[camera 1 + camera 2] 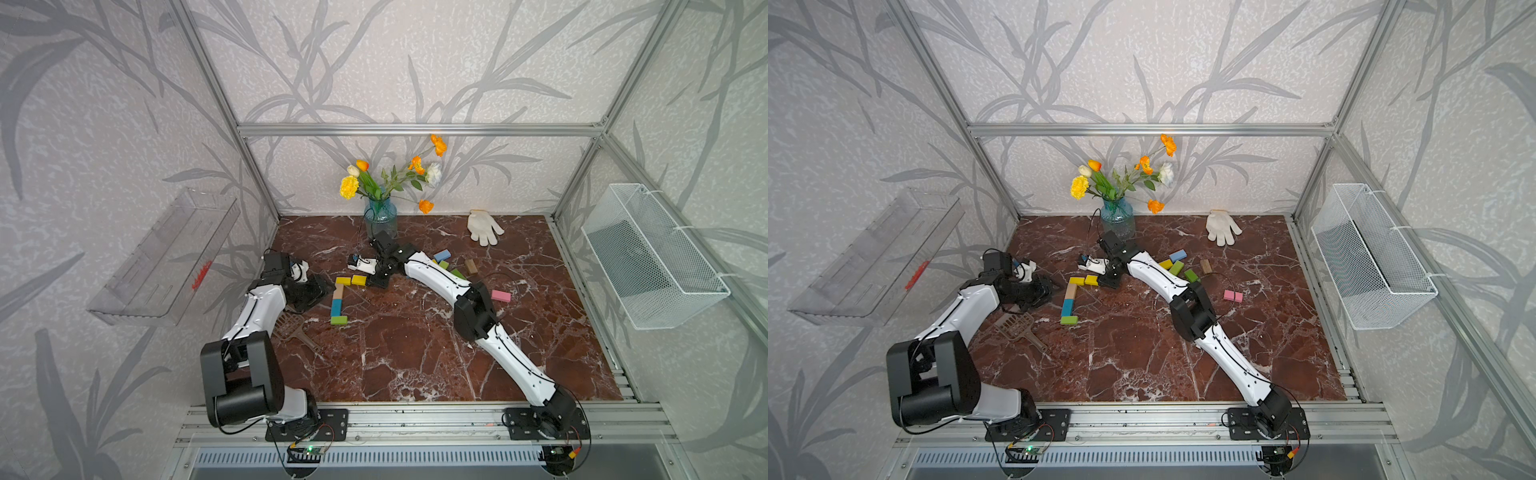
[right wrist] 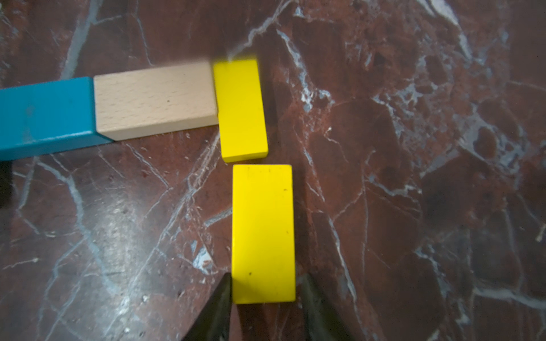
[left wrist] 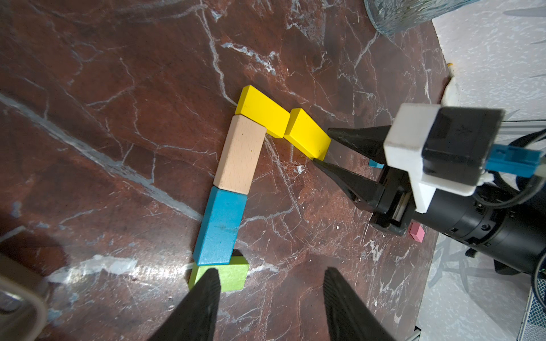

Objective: Assemble the letter c with building blocks
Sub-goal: Assemble the building block at the center of the board.

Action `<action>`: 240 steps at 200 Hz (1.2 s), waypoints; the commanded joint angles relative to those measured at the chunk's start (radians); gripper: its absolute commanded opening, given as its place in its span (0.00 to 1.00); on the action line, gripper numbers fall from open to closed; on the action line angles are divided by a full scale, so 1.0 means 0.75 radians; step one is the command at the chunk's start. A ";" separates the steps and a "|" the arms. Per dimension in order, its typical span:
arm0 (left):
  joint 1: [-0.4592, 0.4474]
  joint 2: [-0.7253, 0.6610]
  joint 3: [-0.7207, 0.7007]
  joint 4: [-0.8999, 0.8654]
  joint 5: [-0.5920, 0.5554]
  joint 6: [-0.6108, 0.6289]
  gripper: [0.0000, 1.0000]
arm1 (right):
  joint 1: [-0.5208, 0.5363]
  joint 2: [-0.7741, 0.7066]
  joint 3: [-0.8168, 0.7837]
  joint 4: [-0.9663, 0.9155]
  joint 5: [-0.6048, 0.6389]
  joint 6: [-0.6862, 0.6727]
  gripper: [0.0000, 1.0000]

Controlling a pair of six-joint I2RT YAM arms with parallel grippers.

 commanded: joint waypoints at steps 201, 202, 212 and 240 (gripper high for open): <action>0.012 0.011 0.038 -0.031 0.014 0.033 0.57 | -0.017 0.001 -0.051 0.046 -0.079 -0.144 0.34; 0.012 0.011 0.038 -0.031 0.013 0.033 0.57 | -0.017 0.001 -0.050 0.046 -0.078 -0.145 0.34; 0.012 0.009 0.038 -0.031 0.013 0.033 0.57 | -0.017 0.002 -0.053 0.046 -0.079 -0.145 0.34; 0.012 0.013 0.039 -0.031 0.014 0.033 0.57 | -0.015 0.001 -0.051 0.044 -0.077 -0.144 0.34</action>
